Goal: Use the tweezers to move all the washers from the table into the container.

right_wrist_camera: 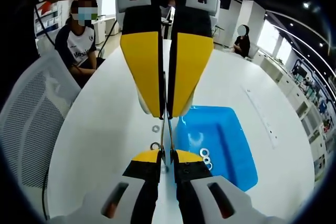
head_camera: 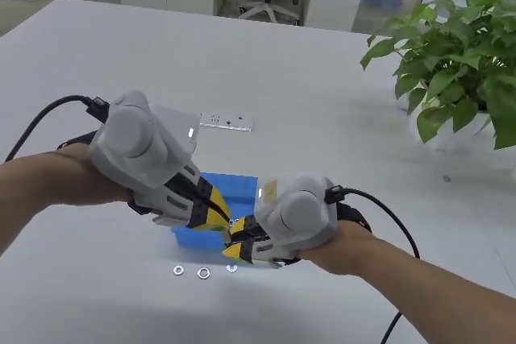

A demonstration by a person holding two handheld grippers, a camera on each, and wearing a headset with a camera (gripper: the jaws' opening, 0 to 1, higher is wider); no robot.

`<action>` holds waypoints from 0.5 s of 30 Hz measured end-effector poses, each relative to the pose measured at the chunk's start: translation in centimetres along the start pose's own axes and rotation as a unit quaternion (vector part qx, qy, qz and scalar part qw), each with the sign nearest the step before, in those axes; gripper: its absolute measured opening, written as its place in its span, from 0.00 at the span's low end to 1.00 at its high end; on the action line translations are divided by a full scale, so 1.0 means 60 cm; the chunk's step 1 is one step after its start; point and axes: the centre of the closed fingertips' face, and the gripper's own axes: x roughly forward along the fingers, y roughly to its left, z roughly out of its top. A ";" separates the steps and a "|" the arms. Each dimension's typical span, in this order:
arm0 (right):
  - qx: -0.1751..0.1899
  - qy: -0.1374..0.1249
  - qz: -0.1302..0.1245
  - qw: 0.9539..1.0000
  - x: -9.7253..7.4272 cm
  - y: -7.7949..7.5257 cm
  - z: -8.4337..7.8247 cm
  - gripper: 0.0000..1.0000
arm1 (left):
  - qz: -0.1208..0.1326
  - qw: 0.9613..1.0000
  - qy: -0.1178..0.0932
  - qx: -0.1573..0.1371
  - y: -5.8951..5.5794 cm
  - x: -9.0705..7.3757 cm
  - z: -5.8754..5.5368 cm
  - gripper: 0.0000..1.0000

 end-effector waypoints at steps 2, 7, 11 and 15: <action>0.003 0.000 0.001 1.000 0.003 0.000 -0.004 0.11 | -0.002 1.000 0.000 -0.002 0.000 0.003 -0.003 0.06; 0.010 -0.001 0.005 1.000 0.009 0.004 -0.012 0.11 | -0.007 1.000 0.002 -0.006 -0.001 0.013 -0.010 0.06; 0.014 -0.001 0.009 1.000 0.016 0.009 -0.020 0.11 | -0.012 1.000 0.002 -0.011 -0.003 0.020 -0.017 0.06; 0.017 -0.002 0.011 1.000 0.022 0.012 -0.027 0.11 | -0.016 1.000 0.004 -0.014 -0.004 0.027 -0.023 0.06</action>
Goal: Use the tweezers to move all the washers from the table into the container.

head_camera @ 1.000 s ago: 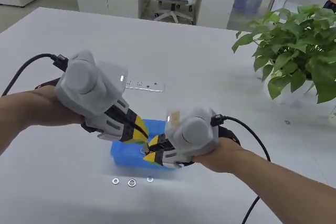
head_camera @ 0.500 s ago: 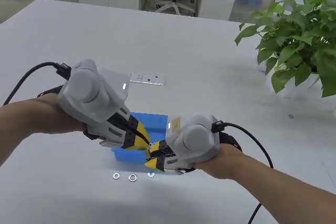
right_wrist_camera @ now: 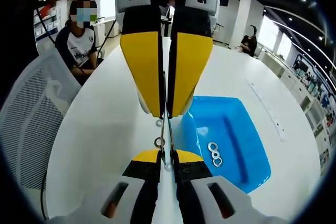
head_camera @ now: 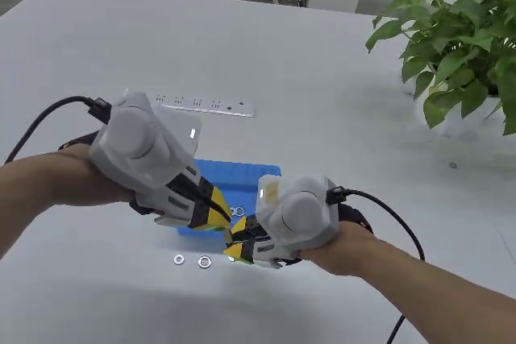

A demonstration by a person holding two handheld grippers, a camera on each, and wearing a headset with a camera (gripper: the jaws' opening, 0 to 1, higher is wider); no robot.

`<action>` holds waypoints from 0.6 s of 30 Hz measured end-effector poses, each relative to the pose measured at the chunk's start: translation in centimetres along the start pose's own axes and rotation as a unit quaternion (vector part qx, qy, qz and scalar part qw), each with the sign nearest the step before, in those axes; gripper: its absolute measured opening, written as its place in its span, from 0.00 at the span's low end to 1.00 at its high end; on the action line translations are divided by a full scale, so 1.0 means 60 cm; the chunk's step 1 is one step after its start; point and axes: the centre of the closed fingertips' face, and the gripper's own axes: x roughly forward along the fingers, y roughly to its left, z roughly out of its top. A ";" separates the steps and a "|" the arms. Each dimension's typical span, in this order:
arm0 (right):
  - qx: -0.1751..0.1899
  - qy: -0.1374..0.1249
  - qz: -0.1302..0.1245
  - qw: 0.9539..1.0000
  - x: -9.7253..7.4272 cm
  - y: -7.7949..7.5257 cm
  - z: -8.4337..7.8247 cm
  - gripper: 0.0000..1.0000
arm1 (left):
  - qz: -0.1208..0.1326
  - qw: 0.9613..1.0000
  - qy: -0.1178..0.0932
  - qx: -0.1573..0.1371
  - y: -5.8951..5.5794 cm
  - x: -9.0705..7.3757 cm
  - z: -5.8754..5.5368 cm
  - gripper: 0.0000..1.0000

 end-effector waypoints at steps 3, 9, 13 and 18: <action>0.004 0.000 0.002 1.000 0.004 0.001 -0.004 0.11 | -0.003 1.000 0.001 -0.003 0.000 0.005 -0.003 0.06; 0.010 -0.002 0.003 1.000 0.009 0.003 -0.011 0.11 | -0.008 1.000 0.002 -0.006 0.000 0.012 -0.008 0.06; 0.013 -0.003 0.004 1.000 0.012 0.004 -0.015 0.11 | -0.011 1.000 0.005 -0.006 -0.002 0.017 -0.011 0.06; 0.015 -0.004 0.006 1.000 0.017 0.004 -0.020 0.12 | -0.013 1.000 0.007 -0.007 -0.002 0.022 -0.014 0.06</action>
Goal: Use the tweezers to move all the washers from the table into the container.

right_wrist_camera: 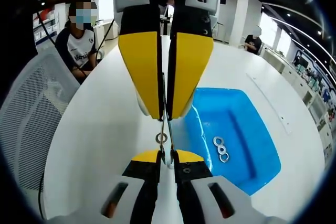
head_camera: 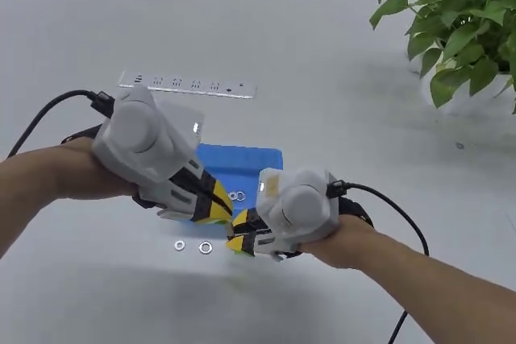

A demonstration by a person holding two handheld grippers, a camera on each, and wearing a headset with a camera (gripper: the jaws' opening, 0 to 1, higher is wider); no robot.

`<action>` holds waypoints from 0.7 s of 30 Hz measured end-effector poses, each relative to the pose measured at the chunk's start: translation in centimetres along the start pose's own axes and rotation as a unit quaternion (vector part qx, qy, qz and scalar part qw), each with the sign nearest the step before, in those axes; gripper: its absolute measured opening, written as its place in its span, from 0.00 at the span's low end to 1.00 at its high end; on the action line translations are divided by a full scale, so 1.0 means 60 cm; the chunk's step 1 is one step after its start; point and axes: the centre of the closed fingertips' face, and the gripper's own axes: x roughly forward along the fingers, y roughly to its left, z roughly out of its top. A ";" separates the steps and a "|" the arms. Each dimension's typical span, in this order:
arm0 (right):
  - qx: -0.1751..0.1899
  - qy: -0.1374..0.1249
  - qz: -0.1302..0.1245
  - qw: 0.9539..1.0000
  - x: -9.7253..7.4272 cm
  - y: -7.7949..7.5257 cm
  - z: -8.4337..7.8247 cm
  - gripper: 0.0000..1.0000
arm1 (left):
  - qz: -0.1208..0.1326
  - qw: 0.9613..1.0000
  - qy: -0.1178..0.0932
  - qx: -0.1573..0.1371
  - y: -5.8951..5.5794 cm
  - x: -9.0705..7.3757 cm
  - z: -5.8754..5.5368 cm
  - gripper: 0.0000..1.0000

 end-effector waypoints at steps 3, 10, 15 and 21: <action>-0.001 0.001 0.001 1.000 0.002 0.000 -0.002 0.12 | -0.001 1.000 0.001 -0.001 0.001 0.003 -0.002 0.06; 0.002 0.000 0.001 1.000 0.004 -0.001 -0.007 0.12 | -0.003 1.000 0.004 -0.002 0.003 0.009 -0.003 0.06; 0.004 -0.004 0.001 1.000 0.005 -0.002 -0.008 0.12 | -0.004 1.000 0.000 -0.003 0.005 0.011 0.000 0.06; 0.005 -0.003 0.002 1.000 0.007 -0.001 -0.009 0.12 | -0.006 1.000 -0.003 -0.005 0.005 0.013 0.003 0.06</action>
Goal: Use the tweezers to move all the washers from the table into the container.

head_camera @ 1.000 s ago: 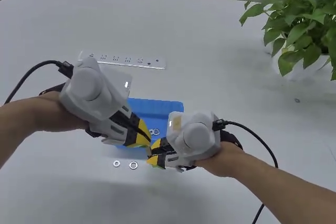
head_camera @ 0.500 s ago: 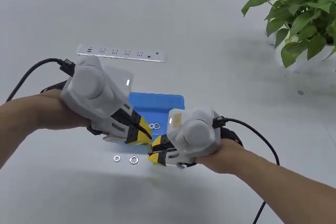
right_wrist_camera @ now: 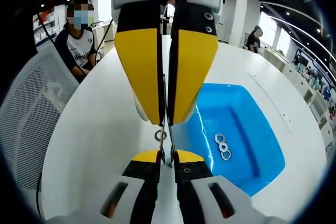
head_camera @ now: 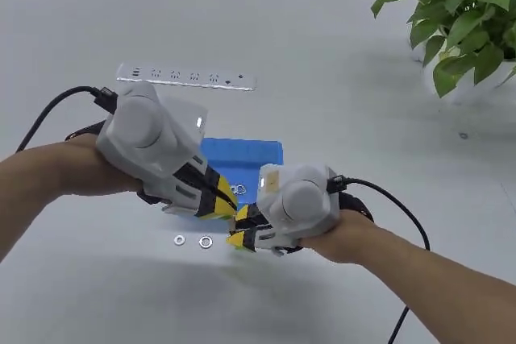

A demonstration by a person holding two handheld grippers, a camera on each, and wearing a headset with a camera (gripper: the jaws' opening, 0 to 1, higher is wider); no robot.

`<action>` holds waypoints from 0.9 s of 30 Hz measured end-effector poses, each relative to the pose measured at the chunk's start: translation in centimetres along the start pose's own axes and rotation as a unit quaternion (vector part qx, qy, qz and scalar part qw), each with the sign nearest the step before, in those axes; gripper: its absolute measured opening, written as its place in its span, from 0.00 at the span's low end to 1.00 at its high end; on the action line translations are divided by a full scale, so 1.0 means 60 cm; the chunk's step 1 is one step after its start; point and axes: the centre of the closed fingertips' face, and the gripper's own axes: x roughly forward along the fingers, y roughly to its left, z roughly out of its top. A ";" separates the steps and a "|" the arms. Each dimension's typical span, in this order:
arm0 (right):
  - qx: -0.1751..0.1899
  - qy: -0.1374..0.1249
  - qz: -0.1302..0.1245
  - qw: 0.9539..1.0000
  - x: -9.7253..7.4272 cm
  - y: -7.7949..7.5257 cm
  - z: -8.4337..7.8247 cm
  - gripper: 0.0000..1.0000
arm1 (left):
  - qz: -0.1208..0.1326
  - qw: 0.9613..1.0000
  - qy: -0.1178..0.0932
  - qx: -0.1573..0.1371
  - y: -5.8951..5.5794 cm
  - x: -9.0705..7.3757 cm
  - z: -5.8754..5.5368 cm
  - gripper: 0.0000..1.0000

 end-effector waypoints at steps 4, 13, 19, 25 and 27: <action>0.003 -0.001 0.000 1.000 0.000 0.001 0.000 0.11 | 0.000 1.000 -0.001 -0.001 0.001 0.000 0.000 0.06; 0.003 0.000 0.003 1.000 0.001 0.004 0.001 0.10 | 0.000 1.000 0.001 -0.001 0.000 -0.001 -0.001 0.06; 0.004 -0.001 0.001 1.000 -0.003 0.004 0.006 0.10 | 0.002 1.000 0.000 0.000 -0.001 -0.006 0.003 0.06; 0.000 -0.002 -0.003 1.000 -0.010 0.005 0.016 0.10 | 0.006 1.000 -0.002 0.003 -0.004 -0.016 0.010 0.06; -0.001 -0.003 -0.004 1.000 -0.013 0.005 0.020 0.10 | 0.007 1.000 -0.004 0.004 -0.005 -0.020 0.014 0.06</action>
